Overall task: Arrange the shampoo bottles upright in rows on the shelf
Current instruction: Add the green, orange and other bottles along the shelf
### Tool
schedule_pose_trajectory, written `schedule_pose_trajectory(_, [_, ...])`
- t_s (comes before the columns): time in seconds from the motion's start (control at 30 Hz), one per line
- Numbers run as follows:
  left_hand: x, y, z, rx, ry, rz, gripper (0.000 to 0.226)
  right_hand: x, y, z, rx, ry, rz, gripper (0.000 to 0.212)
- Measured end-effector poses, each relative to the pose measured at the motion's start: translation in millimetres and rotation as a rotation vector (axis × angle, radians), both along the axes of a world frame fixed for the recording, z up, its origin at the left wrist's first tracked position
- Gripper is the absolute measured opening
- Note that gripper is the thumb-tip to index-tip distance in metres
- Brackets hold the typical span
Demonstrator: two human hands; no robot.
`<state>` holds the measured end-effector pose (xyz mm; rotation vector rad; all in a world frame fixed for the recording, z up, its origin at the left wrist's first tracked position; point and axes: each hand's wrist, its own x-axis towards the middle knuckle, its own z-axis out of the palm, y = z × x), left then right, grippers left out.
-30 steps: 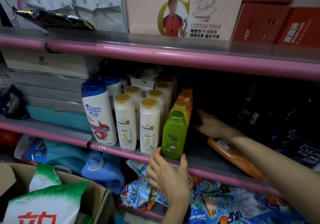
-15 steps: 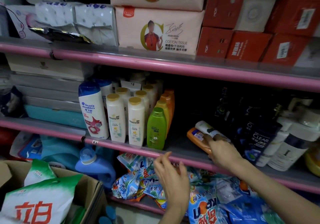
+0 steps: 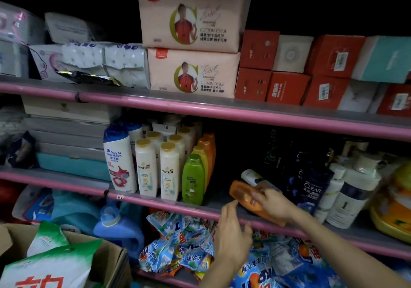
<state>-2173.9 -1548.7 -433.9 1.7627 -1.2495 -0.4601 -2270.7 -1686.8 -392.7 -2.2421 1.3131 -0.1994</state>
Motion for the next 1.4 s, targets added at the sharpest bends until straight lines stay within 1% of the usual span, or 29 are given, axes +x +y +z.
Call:
schedule_pose_trajectory(0.1, [-4, -2, 2, 0.032, -0.035, -0.114, 0.083, 4, 7, 10, 0.181, -0.187, -0.094, 0.042])
schedule_pose_trajectory(0.17, [-9, -4, 6, 0.022, -0.095, -0.175, 0.091, 8, 15, 22, 0.368, -0.334, -0.172, 0.038])
schedule_pose_trajectory(0.2, [-11, -5, 8, -0.002, -0.114, -0.181, 0.092, 8, 20, 28, 0.496, -0.423, -0.221, 0.035])
schedule_pose_trajectory(0.27, [-13, -6, 14, -0.097, -0.104, -0.145, 0.084, 8, 30, 40, 0.769, -0.592, -0.293, 0.024])
schedule_pose_trajectory(0.3, [-10, -7, 17, -0.159, -0.079, -0.120, 0.075, 7, 34, 44, 0.850, -0.633, -0.312, 0.021])
schedule_pose_trajectory(0.37, [-2, -7, 23, -0.245, -0.036, -0.091, 0.057, 4, 41, 49, 0.916, -0.670, -0.313, 0.021])
schedule_pose_trajectory(0.43, [7, -8, 31, -0.259, 0.001, -0.088, 0.044, 2, 45, 50, 0.927, -0.685, -0.287, 0.027])
schedule_pose_trajectory(0.5, [15, -10, 38, -0.255, 0.087, -0.084, 0.037, -1, 47, 47, 0.882, -0.657, -0.247, 0.035])
schedule_pose_trajectory(0.57, [22, -14, 45, -0.253, 0.175, -0.073, 0.032, -2, 50, 46, 0.839, -0.716, -0.195, 0.034])
schedule_pose_trajectory(0.6, [26, -16, 48, -0.241, 0.184, -0.064, 0.031, -1, 52, 45, 0.782, -0.749, -0.165, 0.031])
schedule_pose_trajectory(0.63, [31, -18, 50, -0.220, 0.166, -0.059, 0.031, 0, 55, 45, 0.689, -0.757, -0.131, 0.028])
schedule_pose_trajectory(0.7, [39, -21, 52, -0.153, 0.084, -0.066, 0.033, 1, 60, 42, 0.434, -0.692, -0.056, 0.028])
schedule_pose_trajectory(0.8, [41, -25, 55, -0.072, -0.053, -0.089, 0.037, 5, 66, 35, 0.011, -0.502, 0.036, 0.040])
schedule_pose_trajectory(0.83, [39, -27, 58, -0.067, -0.081, -0.083, 0.041, 7, 67, 32, -0.090, -0.464, 0.036, 0.045])
schedule_pose_trajectory(0.87, [38, -28, 61, -0.075, -0.102, -0.067, 0.044, 9, 67, 32, -0.144, -0.458, 0.030, 0.049])
schedule_pose_trajectory(0.93, [37, -31, 67, -0.133, -0.126, -0.036, 0.048, 12, 67, 32, -0.166, -0.496, 0.027, 0.052])
schedule_pose_trajectory(1.03, [38, -35, 74, -0.215, -0.175, -0.040, 0.039, 13, 62, 28, -0.106, -0.560, 0.033, 0.057])
schedule_pose_trajectory(1.17, [40, -41, 79, -0.178, -0.259, -0.020, 0.037, 11, 57, 17, -0.097, -0.567, 0.055, 0.067])
schedule_pose_trajectory(1.23, [42, -44, 82, -0.163, -0.265, 0.000, 0.037, 14, 57, 15, -0.099, -0.591, 0.038, 0.071])
schedule_pose_trajectory(1.33, [39, -44, 82, -0.138, -0.279, 0.029, 0.040, 24, 58, 8, -0.173, -0.589, 0.008, 0.078])
schedule_pose_trajectory(1.37, [36, -43, 81, -0.138, -0.271, 0.030, 0.041, 28, 59, 6, -0.199, -0.581, -0.008, 0.078])
schedule_pose_trajectory(1.4, [33, -41, 79, -0.151, -0.249, 0.025, 0.042, 31, 59, 4, -0.210, -0.593, -0.030, 0.074])
